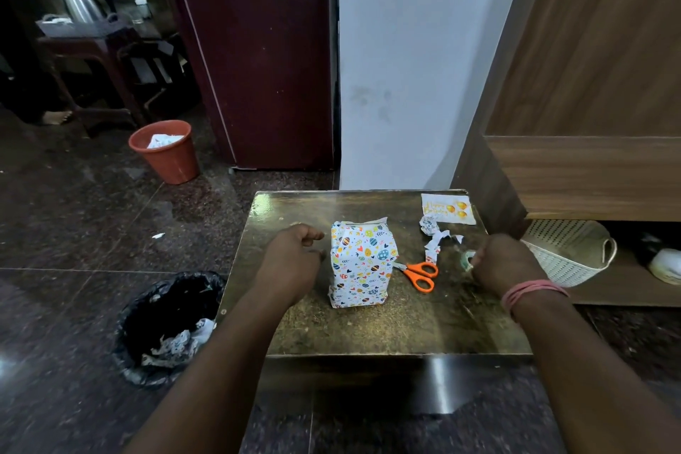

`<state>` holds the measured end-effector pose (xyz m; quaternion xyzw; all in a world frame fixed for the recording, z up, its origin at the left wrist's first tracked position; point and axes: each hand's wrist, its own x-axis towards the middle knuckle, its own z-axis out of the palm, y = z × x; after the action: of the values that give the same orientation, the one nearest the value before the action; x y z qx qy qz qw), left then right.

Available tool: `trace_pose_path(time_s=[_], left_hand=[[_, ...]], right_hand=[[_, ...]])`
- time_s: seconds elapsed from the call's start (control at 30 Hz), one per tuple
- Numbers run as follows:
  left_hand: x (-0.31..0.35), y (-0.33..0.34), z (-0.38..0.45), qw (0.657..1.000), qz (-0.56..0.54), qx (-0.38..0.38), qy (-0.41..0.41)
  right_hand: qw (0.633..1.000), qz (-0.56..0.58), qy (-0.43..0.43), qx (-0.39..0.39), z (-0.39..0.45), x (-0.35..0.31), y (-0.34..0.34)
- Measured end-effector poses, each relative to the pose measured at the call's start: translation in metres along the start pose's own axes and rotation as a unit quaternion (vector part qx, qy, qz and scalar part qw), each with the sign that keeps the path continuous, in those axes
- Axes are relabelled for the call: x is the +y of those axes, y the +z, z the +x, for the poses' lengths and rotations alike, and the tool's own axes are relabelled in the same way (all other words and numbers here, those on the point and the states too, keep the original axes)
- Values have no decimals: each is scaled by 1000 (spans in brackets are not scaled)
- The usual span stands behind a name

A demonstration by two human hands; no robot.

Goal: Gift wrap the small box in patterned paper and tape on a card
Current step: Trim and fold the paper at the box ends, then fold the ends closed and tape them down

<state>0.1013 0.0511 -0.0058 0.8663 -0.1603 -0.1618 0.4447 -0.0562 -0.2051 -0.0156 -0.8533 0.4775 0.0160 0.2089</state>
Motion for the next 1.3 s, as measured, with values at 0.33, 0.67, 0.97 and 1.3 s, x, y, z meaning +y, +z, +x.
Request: trace_pose_path(time_s=[0.33, 0.67, 0.97, 1.3], left_hand=[[47, -14, -23, 952, -183, 166, 181], [69, -3, -51, 958, -116, -31, 260], [68, -9, -49, 944, -216, -53, 245], [65, -9, -50, 945, -154, -39, 287]], right_hand=[[890, 420, -160, -78, -34, -33, -37], [760, 540, -316, -174, -69, -74, -41], [713, 569, -348, -218, -72, -77, -42], [713, 604, -330, -131, -68, -78, -41]])
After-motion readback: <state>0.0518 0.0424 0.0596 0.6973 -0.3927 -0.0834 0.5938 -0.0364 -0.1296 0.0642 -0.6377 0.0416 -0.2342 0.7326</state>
